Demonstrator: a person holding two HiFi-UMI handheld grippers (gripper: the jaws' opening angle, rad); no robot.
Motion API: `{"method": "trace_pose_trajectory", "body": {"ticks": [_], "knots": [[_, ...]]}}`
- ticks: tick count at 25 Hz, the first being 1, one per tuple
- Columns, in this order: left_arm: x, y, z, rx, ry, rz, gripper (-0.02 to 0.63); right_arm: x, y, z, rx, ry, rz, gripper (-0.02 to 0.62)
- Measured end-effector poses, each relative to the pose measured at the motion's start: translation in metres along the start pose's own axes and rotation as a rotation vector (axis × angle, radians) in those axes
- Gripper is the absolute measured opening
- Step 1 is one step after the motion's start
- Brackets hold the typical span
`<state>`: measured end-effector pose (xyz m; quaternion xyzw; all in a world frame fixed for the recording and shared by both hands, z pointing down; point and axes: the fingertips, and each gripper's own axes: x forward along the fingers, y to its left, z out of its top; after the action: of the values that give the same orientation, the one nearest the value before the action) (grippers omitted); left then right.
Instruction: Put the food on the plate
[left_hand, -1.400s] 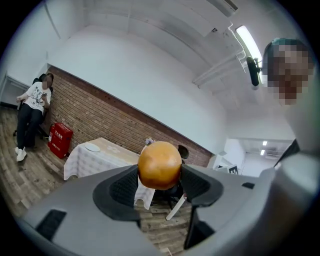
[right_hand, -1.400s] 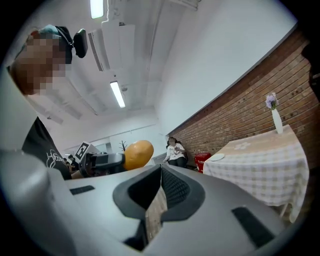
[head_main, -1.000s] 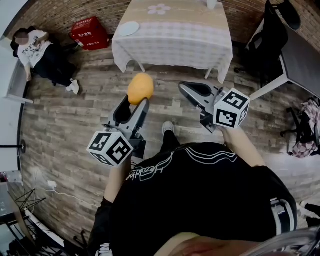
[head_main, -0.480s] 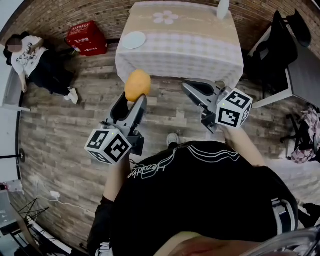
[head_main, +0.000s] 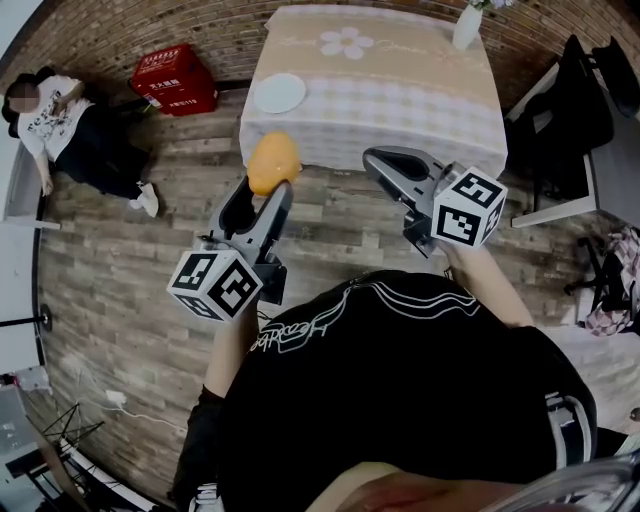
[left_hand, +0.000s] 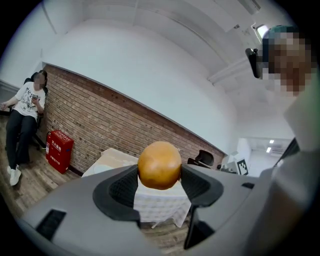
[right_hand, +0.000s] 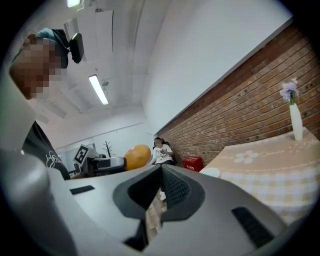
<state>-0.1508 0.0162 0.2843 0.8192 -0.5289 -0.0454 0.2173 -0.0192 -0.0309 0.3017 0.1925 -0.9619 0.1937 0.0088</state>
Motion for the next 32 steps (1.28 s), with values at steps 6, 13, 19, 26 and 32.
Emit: {"method": "trace_pose_trajectory", "body": {"ticks": [6, 13, 19, 26, 32], "knots": [[0.012, 0.013, 0.001, 0.026, 0.011, 0.013, 0.265, 0.008, -0.011, -0.001, 0.004, 0.006, -0.014, -0.003], [0.040, 0.037, -0.003, 0.076, 0.041, 0.053, 0.265, 0.026, -0.038, -0.004, 0.020, 0.023, -0.012, -0.003], [0.065, 0.055, -0.001, 0.083, 0.059, 0.074, 0.265, 0.042, -0.063, -0.002, 0.041, 0.036, -0.004, -0.003], [0.109, 0.083, 0.004, 0.084, 0.092, 0.095, 0.265, 0.068, -0.103, 0.002, 0.093, 0.049, 0.001, -0.003], [0.147, 0.104, 0.009, 0.088, 0.112, 0.104, 0.265, 0.088, -0.138, 0.005, 0.113, 0.080, -0.001, -0.003]]}}
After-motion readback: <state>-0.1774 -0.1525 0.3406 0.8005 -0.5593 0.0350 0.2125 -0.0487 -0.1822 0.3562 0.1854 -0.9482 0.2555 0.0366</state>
